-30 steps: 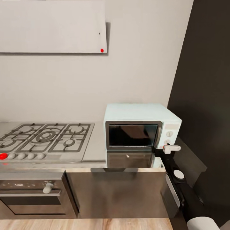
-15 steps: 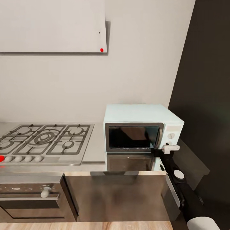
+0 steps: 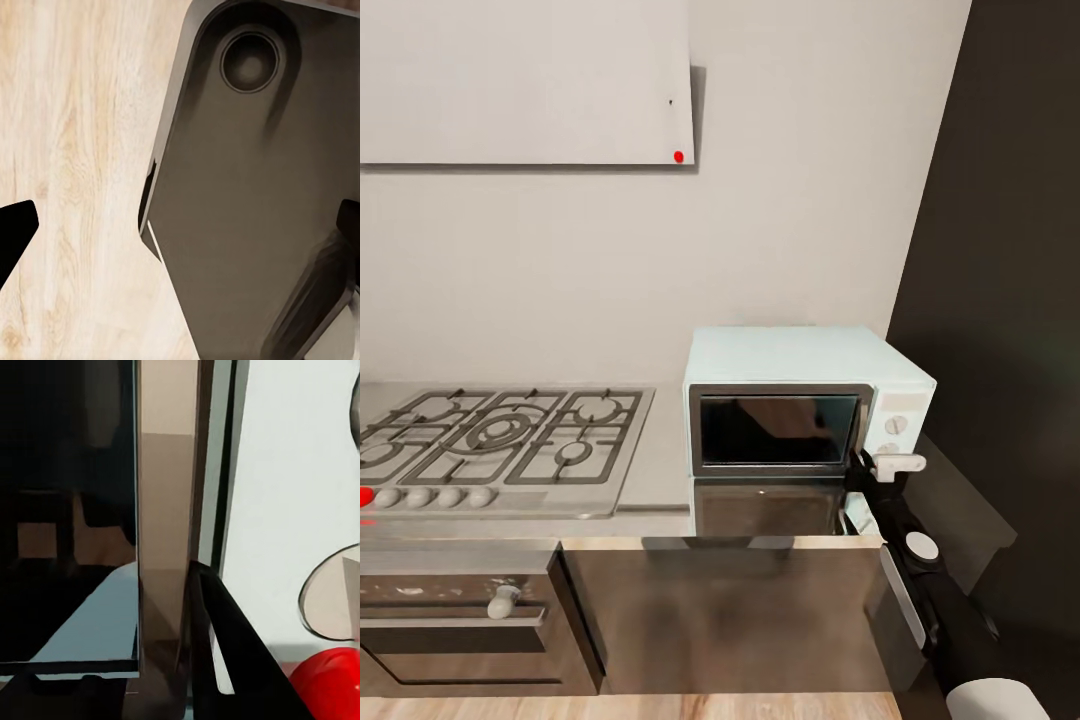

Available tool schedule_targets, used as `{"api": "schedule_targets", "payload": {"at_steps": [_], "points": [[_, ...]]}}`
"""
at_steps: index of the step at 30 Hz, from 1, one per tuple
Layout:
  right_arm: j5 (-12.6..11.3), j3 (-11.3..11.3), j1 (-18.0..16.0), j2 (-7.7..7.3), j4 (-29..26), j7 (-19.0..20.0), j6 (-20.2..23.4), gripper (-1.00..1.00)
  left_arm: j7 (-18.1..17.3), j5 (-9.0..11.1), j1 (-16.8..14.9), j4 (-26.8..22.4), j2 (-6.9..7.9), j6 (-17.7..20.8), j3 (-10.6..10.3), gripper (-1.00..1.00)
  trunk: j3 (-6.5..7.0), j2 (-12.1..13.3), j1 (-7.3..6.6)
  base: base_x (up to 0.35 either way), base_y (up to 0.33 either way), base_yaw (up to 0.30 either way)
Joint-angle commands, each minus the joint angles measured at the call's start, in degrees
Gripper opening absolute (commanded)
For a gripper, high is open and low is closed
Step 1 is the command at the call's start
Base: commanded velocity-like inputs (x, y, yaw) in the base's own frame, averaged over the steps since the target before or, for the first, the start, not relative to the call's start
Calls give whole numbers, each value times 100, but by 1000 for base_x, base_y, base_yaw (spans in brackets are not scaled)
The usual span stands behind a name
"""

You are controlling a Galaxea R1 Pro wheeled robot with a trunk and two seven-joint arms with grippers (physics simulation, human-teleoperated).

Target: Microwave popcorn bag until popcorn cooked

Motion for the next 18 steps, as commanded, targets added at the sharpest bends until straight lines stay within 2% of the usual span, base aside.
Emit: {"api": "schedule_targets", "payload": {"at_steps": [1, 18], "points": [[-12, 58, -1, 1, 11, 31, -10, -100, 12, 0, -4, 1, -1, 1, 14, 100, -6, -3, 0, -9, 0, 0], [-12, 57, -1, 1, 126, 31, -15, -100, 12, 0, -4, 1, -18, 1, 13, 100, -6, -3, 0, -118, 0, 0]]}}
